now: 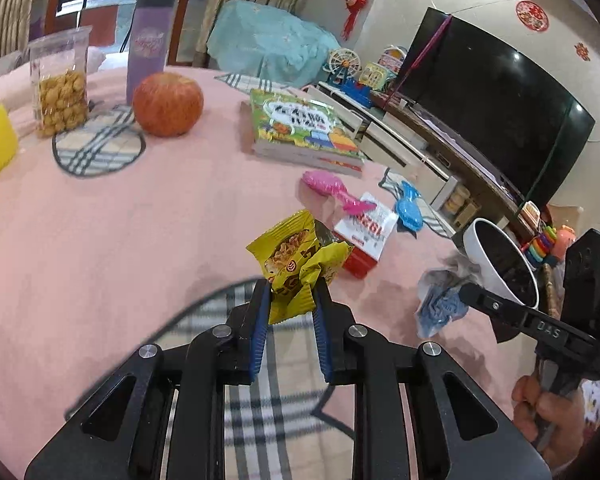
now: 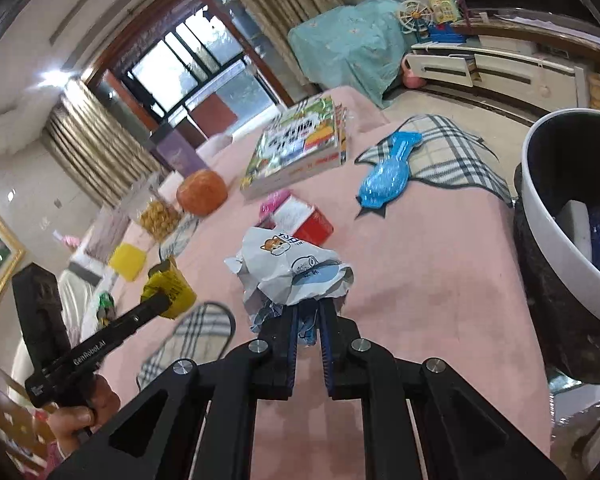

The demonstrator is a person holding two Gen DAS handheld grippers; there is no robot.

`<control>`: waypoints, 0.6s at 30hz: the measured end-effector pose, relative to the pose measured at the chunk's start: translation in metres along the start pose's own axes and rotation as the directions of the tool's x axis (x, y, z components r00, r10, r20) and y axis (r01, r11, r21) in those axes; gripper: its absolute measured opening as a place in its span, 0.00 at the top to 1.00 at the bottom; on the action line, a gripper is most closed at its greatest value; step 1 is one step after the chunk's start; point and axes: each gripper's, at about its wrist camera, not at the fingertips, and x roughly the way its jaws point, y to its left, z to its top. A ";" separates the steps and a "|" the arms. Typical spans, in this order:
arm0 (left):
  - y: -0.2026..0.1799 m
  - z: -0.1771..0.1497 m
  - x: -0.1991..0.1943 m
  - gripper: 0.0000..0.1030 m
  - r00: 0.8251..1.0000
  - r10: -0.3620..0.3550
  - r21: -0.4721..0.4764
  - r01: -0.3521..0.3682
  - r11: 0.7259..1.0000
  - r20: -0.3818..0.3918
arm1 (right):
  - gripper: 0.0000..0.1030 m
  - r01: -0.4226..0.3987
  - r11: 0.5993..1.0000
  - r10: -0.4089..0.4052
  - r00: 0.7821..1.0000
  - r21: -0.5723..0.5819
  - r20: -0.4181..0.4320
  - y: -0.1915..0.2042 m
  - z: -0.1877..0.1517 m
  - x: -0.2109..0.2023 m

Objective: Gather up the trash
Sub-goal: 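Carry the yellow snack bag and crumpled wrapper over the bin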

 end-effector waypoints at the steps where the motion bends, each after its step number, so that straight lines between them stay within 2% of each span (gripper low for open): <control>1: 0.000 -0.003 0.003 0.81 1.000 -0.001 -0.007 0.001 1.000 -0.011 | 0.83 0.028 1.000 -0.028 1.000 -0.010 -0.003 0.001 -0.001 0.002; 2: 0.001 -0.005 0.005 0.81 1.000 -0.002 -0.011 0.001 1.000 -0.019 | 0.79 0.042 0.999 -0.042 0.999 -0.012 -0.004 0.001 -0.001 0.004; 4: 0.001 -0.011 0.009 0.81 0.999 -0.014 -0.027 0.013 1.000 -0.040 | 0.53 0.048 0.999 -0.048 0.999 0.014 0.001 -0.002 -0.001 0.009; 6: 0.000 -0.016 0.008 0.81 0.999 -0.021 -0.034 0.020 0.999 -0.046 | 0.48 0.043 0.999 -0.043 0.999 0.031 0.016 -0.004 -0.002 0.012; 9: -0.005 -0.021 0.006 0.81 0.999 -0.024 -0.029 0.023 0.999 -0.046 | 0.38 0.102 0.994 -0.103 0.994 0.042 0.027 -0.006 -0.001 0.023; 14: -0.014 -0.027 0.003 0.81 0.998 -0.035 -0.013 0.034 0.999 -0.050 | 0.38 0.144 0.988 -0.146 0.989 0.052 0.038 -0.010 -0.003 0.030; 15: -0.015 -0.027 0.003 0.81 0.998 -0.037 -0.010 0.037 0.999 -0.051 | 0.43 0.148 0.988 -0.150 0.988 0.038 0.035 -0.010 -0.005 0.030; 16: -0.020 -0.028 0.002 0.81 0.998 -0.040 -0.001 0.040 0.999 -0.053 | 0.55 0.149 0.988 -0.150 0.988 0.029 0.034 -0.009 -0.006 0.028; 18: -0.025 -0.029 0.003 0.81 0.997 -0.048 0.009 0.049 0.999 -0.055 | 0.64 0.137 0.990 -0.138 0.990 0.018 0.036 -0.010 -0.008 0.021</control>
